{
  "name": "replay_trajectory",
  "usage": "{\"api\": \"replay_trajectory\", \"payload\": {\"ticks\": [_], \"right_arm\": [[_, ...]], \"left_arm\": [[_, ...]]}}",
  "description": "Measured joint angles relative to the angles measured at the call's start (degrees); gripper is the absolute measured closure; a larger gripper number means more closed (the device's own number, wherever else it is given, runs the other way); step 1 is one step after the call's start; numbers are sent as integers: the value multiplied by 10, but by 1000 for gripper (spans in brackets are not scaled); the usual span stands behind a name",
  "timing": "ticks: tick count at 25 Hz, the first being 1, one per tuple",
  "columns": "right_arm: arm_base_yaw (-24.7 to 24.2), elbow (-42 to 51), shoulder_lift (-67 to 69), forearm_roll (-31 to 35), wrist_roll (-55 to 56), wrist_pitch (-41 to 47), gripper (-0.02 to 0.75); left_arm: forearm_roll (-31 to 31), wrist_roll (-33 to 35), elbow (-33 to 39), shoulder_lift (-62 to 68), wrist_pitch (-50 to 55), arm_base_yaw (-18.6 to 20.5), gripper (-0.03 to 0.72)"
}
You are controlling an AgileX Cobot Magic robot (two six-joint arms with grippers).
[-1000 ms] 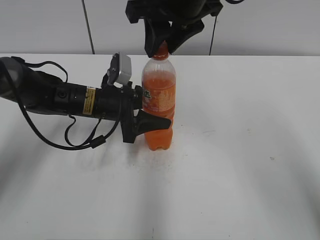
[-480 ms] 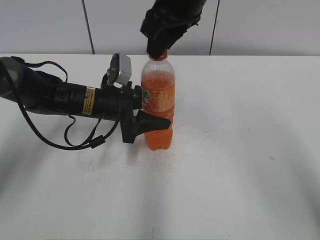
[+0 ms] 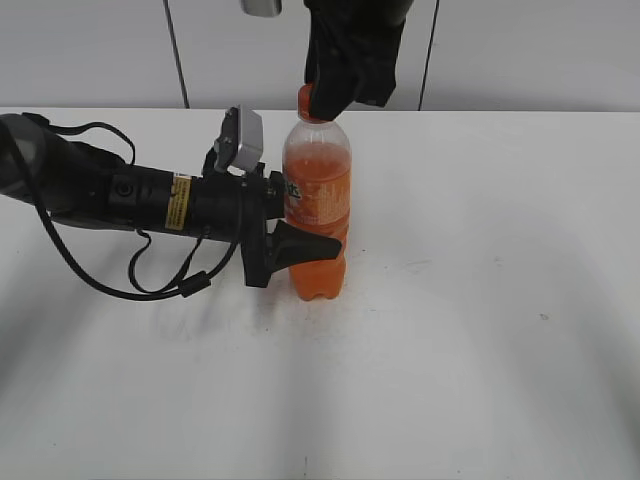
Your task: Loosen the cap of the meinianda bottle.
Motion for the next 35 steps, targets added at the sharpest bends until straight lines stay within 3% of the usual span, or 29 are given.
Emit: {"api": "replay_trajectory", "payload": {"ticks": [3,8,10,17,26,35], "right_arm": [[0,0,-2,-1,21,0,449],[0,0,-15,2,137,0,203],[0,0,-23,7,224,0,184],[0,1,-28,-8,680,0,231],[0,1,-3,1,733,0,255],[0,1,1,2,719,0,407]], "left_arm": [[0,0,0,0,0,0,280],[0,-1,-1,0,0,0,280],[0,-1,-1,0,0,0,280],[0,-1,-1,0,0,0,280],[0,-1,-1,0,0,0,281],[0,-1,-1,0,0,0,281]]}}
